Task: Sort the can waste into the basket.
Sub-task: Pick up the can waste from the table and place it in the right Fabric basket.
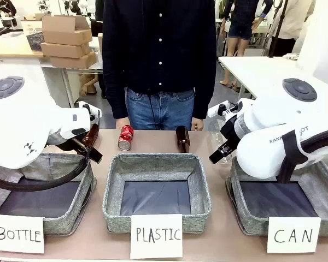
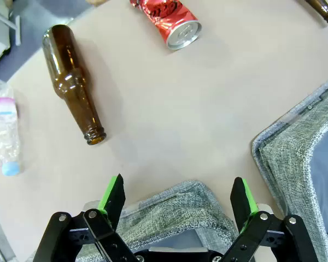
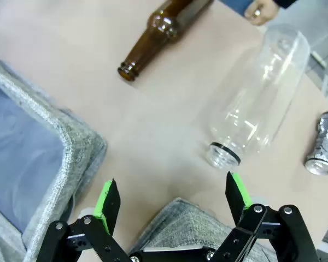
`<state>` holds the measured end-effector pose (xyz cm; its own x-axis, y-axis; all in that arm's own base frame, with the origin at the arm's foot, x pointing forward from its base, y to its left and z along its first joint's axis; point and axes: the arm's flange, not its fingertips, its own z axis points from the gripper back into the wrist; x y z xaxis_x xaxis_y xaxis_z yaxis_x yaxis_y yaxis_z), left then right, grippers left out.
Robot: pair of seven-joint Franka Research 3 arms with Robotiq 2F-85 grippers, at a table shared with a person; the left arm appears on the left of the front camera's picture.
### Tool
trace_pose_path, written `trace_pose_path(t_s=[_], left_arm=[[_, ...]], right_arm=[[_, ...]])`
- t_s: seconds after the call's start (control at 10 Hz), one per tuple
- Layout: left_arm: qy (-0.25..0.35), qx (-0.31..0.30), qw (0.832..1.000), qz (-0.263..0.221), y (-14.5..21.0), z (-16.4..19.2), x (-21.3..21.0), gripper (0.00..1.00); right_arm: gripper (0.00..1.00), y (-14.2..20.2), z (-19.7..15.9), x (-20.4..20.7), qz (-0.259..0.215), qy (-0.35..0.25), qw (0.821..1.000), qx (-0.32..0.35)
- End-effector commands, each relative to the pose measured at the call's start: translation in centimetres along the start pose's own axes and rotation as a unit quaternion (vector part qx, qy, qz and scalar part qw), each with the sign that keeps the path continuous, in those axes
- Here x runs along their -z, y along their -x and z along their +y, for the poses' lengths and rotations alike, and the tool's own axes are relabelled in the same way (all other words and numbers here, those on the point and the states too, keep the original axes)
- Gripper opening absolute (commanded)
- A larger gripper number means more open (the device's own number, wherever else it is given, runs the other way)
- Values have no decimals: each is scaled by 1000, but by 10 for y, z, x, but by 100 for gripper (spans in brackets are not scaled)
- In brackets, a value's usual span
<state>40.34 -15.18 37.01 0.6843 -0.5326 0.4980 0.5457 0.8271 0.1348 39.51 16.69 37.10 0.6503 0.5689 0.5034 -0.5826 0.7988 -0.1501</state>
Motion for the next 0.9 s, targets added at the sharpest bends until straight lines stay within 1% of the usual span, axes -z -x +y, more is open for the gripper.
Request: trace_pose_path(t_s=[0.0, 0.8], left_arm=[[0, 0, 1000, 0, 0, 0, 0, 100], [0, 0, 1000, 0, 0, 0, 0, 100]], right_arm=[[100, 0, 0, 0, 0, 0, 1000, 0], [100, 0, 0, 0, 0, 0, 1000, 0]])
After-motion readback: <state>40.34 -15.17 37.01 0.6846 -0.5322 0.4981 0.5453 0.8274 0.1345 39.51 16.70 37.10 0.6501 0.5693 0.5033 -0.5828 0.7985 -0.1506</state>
